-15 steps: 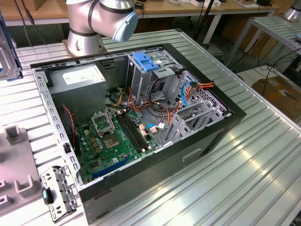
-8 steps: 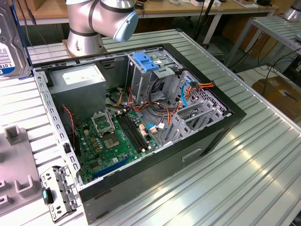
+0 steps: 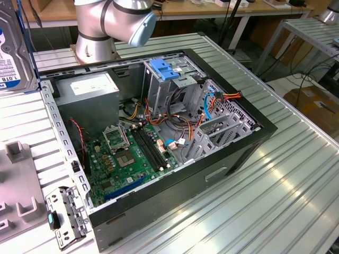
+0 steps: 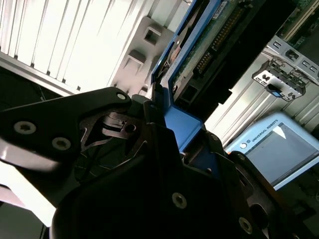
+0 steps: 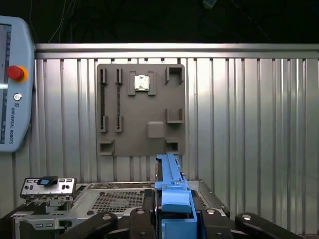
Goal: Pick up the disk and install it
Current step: 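Pick up the disk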
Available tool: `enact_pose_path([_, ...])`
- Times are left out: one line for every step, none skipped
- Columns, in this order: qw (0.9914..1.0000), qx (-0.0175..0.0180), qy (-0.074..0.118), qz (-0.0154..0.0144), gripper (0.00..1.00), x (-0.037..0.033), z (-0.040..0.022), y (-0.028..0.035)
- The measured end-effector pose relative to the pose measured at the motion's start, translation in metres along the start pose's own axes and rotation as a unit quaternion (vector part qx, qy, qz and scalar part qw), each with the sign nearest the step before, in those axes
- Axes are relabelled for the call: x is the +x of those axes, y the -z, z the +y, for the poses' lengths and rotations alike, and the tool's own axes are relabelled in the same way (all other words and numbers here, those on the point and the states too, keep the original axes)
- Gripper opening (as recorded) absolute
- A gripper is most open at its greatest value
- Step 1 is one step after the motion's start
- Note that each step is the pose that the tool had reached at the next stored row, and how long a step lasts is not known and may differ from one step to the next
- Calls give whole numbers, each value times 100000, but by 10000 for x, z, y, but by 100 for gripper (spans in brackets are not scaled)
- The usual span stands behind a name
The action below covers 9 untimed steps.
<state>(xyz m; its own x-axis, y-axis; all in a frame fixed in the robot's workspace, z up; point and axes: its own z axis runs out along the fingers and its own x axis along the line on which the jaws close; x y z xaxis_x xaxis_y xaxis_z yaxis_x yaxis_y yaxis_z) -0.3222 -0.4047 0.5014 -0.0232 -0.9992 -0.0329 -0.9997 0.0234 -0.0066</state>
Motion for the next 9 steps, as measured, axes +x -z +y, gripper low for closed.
enact_pose_path([100000, 0, -3, -1, 37, 57, -14, 2])
enact_pose_path([100000, 2, 0, -2, 37, 84, -20, 2])
enact_pose_path([100000, -2, 1, 2, 37, 100, -26, 3])
enact_pose_path([100000, 0, -1, 2, 37, 119, -30, 4])
enact_pose_path([100000, 0, 1, 0, 37, 149, -38, 4])
enact_pose_path([100000, 4, 2, -3, 37, 164, -42, 4])
enact_pose_path([100000, 1, -3, -1, 37, 186, -50, 5])
enact_pose_path([100000, 2, 0, -1, 37, 199, -56, 6])
enact_pose_path([100000, 2, -1, -1, 37, 208, -67, 6])
